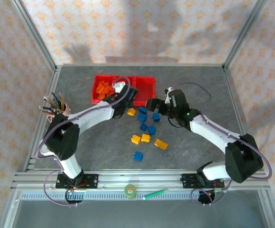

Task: Sort the legos into containers by color
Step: Place the lego in the container.

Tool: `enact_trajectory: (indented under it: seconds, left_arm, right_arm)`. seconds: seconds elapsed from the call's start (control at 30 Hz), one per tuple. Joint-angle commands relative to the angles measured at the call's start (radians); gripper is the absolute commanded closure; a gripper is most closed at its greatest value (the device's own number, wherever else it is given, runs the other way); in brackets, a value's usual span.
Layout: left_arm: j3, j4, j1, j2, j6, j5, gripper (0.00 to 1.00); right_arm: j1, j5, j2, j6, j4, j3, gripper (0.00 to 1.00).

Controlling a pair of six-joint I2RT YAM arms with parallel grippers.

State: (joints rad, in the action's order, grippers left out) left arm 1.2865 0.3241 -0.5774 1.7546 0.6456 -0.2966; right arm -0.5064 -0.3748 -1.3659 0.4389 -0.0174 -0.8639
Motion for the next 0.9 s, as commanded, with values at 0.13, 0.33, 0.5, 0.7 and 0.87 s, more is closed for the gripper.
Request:
enact_trajectory:
  seconds: [0.13, 0.33, 0.5, 0.7, 0.87]
  left_arm:
    - [0.218, 0.066, 0.078, 0.197, -0.155, -0.053, 0.68]
    - [0.376, 0.108, 0.12, 0.324, -0.203, -0.049, 0.64]
    - [0.458, 0.162, 0.133, 0.379, -0.222, -0.036, 0.55]
    - [0.432, 0.177, 0.131, 0.332, -0.211, 0.055, 0.48]
    - [0.341, 0.172, 0.108, 0.232, -0.17, 0.112, 0.47]
  right_arm:
    - [0.008, 0.007, -0.024, 0.009, 0.017, -0.047, 0.0]
    - [0.009, 0.013, -0.017, 0.001, 0.001, -0.059, 0.0]
    - [0.009, 0.016, -0.006, -0.005, -0.007, -0.063, 0.0]
    - [0.011, 0.019, 0.01, -0.01, -0.019, -0.061, 0.0]
    - [0.012, 0.025, 0.03, -0.001, -0.015, -0.032, 0.0]
